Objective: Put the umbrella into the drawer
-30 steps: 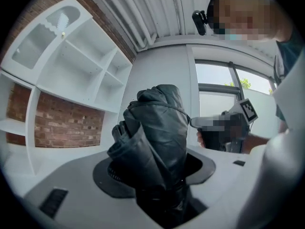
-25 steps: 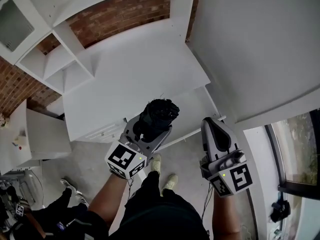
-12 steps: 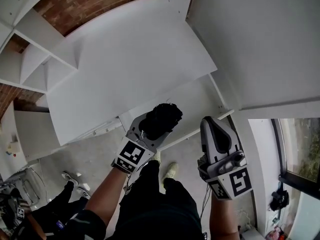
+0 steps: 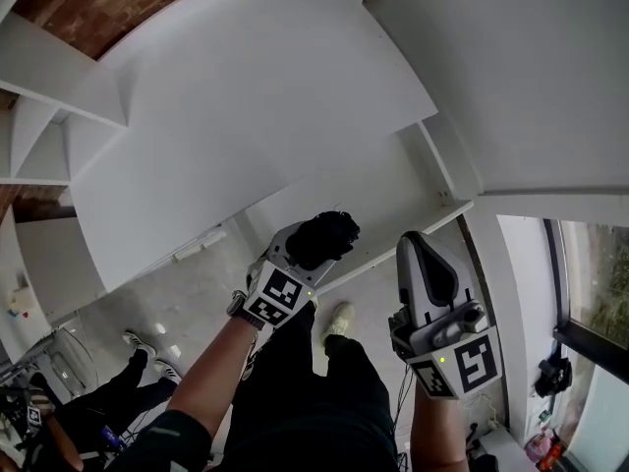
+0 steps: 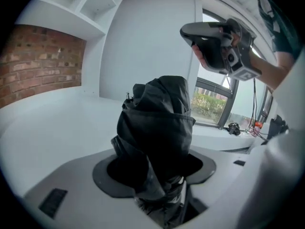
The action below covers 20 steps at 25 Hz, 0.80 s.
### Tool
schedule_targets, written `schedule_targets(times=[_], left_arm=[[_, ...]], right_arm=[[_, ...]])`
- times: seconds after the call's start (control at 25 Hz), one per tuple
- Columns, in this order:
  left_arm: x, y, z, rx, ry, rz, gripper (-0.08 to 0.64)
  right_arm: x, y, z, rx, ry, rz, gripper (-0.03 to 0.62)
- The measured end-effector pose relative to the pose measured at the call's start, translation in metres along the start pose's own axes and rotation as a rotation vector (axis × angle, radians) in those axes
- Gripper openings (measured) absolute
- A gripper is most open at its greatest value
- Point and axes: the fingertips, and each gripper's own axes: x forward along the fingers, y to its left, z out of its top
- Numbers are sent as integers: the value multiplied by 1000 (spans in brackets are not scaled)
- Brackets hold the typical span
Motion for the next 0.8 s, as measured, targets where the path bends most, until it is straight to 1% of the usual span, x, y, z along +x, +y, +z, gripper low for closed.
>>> schedule_targets(times=[0.12, 0.28, 0.48, 0.68, 0.8], left_arm=[[19, -3, -19, 29, 58, -23, 264], [41, -4, -36, 12, 99, -47, 267], [66, -7, -57, 19, 201, -79, 275], [80, -5, -78, 18, 275, -71, 282], [87, -4, -97, 28, 348, -72, 288]], right_arm=[[-2, -8, -4, 2, 7, -19, 5], [-6, -19, -11, 16, 17, -43, 5], [-9, -31, -15, 24, 25, -63, 5], [-12, -41, -15, 32, 25, -90, 5], [-14, -44, -15, 29, 32, -102, 5]])
